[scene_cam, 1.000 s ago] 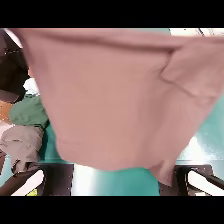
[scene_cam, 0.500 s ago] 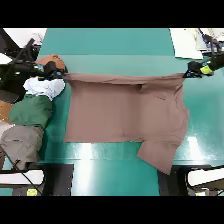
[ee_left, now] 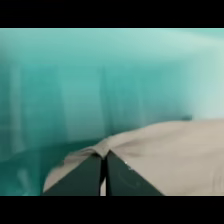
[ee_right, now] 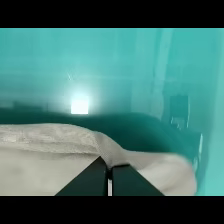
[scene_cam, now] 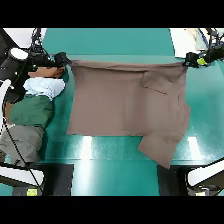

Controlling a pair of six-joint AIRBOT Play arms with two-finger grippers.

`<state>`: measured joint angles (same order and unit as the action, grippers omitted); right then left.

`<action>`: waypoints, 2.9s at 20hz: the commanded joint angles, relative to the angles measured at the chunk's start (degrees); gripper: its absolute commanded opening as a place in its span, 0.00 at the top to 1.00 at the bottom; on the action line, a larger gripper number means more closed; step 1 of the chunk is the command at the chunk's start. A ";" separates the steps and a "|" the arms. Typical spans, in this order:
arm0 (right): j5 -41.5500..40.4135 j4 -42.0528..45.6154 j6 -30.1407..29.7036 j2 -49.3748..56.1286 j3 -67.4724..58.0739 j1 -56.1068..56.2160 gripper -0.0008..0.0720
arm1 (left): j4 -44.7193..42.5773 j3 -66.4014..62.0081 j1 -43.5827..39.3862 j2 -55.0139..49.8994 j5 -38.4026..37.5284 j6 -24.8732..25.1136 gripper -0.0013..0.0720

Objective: Fold the shirts.

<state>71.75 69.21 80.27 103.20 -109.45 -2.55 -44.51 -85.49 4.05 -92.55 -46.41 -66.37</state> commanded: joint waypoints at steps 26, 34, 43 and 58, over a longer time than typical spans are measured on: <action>21.88 -8.24 -5.35 -29.07 33.51 -10.67 0.48 | -13.79 36.30 8.07 22.64 -29.66 -6.99 0.24; 21.22 -8.17 -5.31 -31.91 33.55 -10.80 0.48 | -12.50 53.31 2.80 25.49 -20.96 -6.25 0.24; 21.00 -7.58 -5.31 -33.46 37.03 -11.52 0.48 | -9.40 53.11 0.50 26.21 -16.13 -7.15 0.95; 12.02 -5.29 -5.51 -44.35 79.36 -23.63 0.30 | -9.20 46.14 0.50 34.58 -20.11 -7.15 0.95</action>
<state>88.42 67.35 74.96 59.22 -35.40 -25.76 -53.89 -38.94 4.58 -58.22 -65.91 -73.60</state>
